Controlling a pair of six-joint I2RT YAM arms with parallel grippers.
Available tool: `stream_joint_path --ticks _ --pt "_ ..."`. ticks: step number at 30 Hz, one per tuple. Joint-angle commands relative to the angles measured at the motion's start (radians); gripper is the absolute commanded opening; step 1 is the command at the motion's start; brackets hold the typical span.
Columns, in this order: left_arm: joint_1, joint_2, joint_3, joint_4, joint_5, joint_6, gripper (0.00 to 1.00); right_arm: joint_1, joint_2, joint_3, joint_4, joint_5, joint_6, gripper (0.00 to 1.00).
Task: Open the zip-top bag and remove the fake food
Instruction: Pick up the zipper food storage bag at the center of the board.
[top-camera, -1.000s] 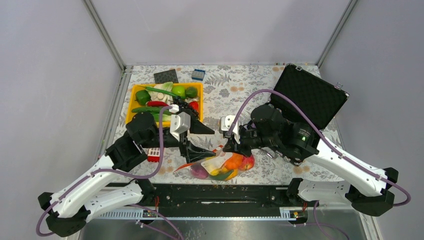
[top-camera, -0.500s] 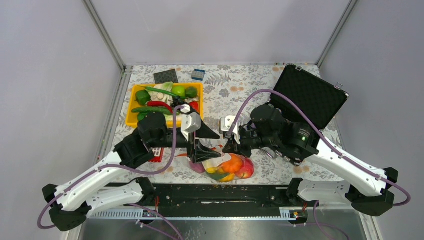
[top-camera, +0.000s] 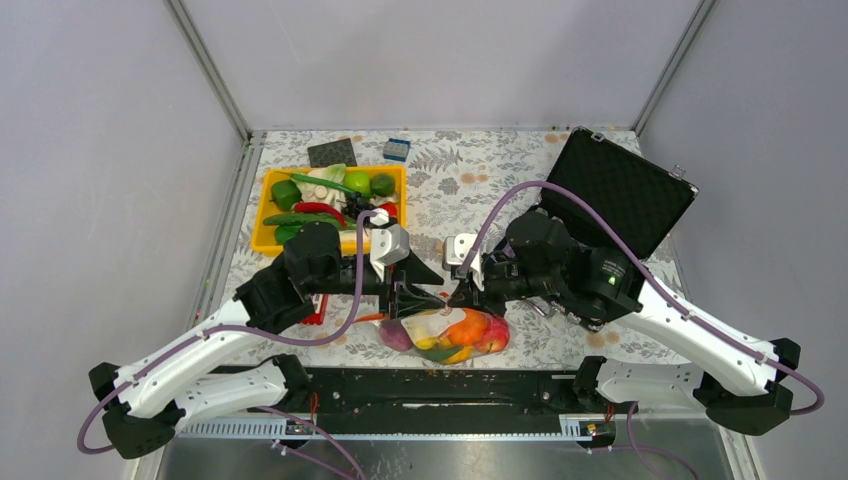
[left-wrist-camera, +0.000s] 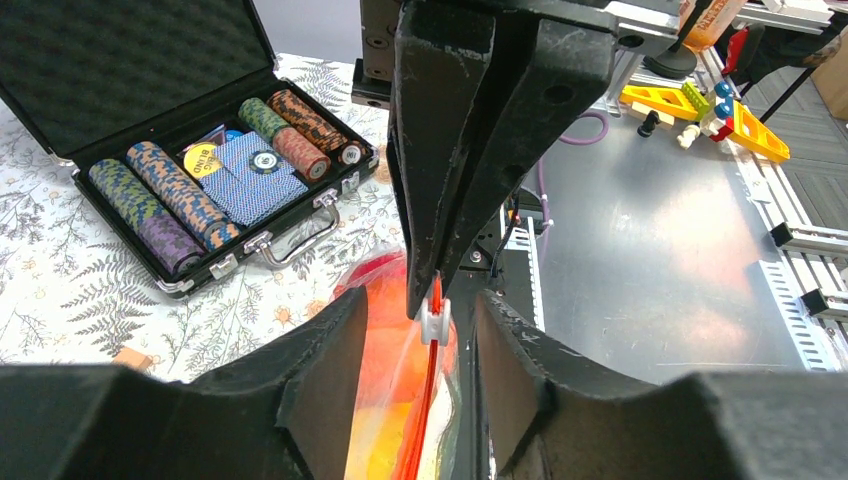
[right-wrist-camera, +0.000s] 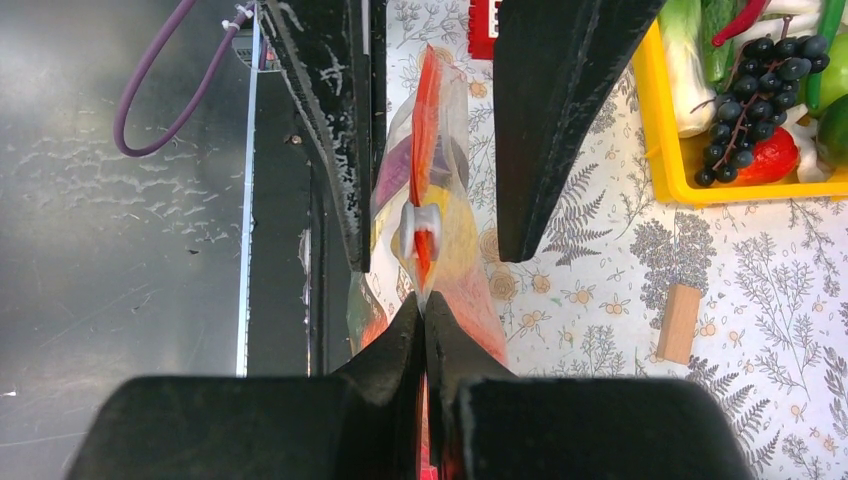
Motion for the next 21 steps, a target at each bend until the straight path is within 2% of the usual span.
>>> stream_joint_path --ticks 1,14,21 --pt "-0.005 0.008 0.015 0.03 0.014 0.009 0.43 -0.006 -0.031 0.003 0.051 -0.007 -0.007 0.0" --pt "-0.004 0.04 0.034 0.007 0.034 0.012 0.21 -0.006 -0.04 -0.004 0.05 -0.004 -0.005 0.0" --pt "-0.005 0.036 0.04 0.006 0.038 0.014 0.15 -0.006 -0.045 -0.016 0.052 -0.003 -0.002 0.0"
